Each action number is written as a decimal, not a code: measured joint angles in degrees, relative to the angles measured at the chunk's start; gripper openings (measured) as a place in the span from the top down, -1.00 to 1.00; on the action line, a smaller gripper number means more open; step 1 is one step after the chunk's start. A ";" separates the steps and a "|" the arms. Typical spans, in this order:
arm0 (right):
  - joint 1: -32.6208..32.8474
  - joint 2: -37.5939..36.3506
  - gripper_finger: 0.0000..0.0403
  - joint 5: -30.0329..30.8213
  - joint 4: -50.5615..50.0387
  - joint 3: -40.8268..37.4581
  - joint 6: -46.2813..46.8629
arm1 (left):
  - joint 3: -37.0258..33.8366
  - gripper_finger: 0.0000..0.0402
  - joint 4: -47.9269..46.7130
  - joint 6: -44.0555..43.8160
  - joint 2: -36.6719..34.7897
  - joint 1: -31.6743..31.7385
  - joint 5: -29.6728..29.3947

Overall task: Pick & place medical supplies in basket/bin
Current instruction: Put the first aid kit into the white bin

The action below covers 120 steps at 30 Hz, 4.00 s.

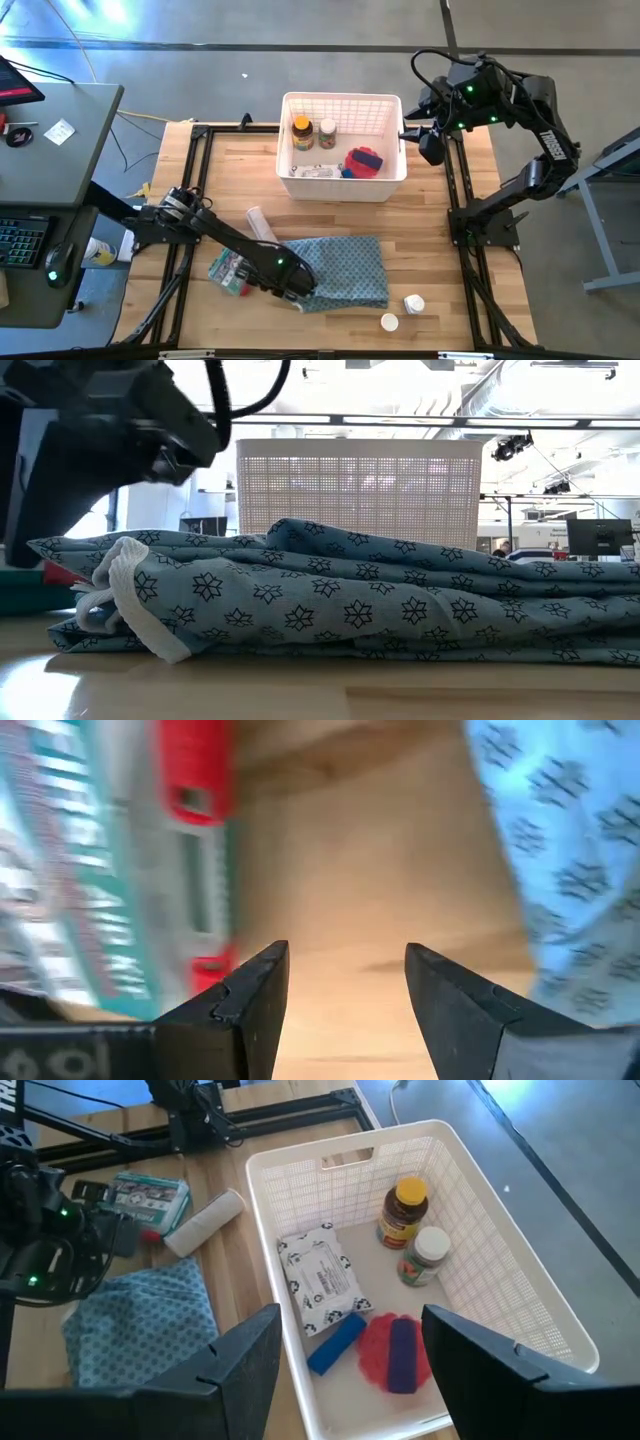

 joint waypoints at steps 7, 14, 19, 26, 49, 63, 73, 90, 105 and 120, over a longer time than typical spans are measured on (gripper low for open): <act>-0.02 0.00 -0.15 0.07 0.00 0.00 0.77 | -0.27 -0.17 -6.57 3.51 -0.04 0.00 -1.29; -0.02 0.00 -0.15 0.11 0.00 0.00 1.96 | -2.64 -0.17 -5.86 4.55 -0.13 0.02 -1.74; -0.02 0.00 -0.15 0.13 0.00 0.00 2.17 | -4.08 -0.17 -3.72 5.44 -0.01 0.02 -2.20; -0.02 0.00 -0.15 0.17 0.00 0.00 2.17 | -6.13 -0.17 -0.09 5.48 -0.15 0.02 -1.33; -0.02 0.02 -0.15 0.20 0.02 0.00 1.91 | -6.16 0.84 4.09 5.85 -0.12 0.02 1.72; 0.00 0.02 -0.15 0.01 0.07 0.00 2.15 | -6.25 0.84 3.83 5.51 -3.64 -0.02 -0.49; 0.02 0.02 -0.15 -0.65 1.12 0.00 2.70 | -5.69 0.84 1.64 -1.00 -10.03 -0.04 -4.49; 0.02 0.02 -0.15 -1.55 1.95 0.00 3.26 | 21.63 0.83 -23.22 -1.56 -13.78 1.34 -33.22; 0.02 0.02 -0.15 -1.57 1.07 0.00 4.71 | 44.52 0.83 -24.02 26.49 -14.31 14.38 -41.17; 0.02 0.02 -0.15 1.18 1.90 0.00 5.92 | 50.12 0.83 -14.66 60.81 -16.26 29.72 -41.57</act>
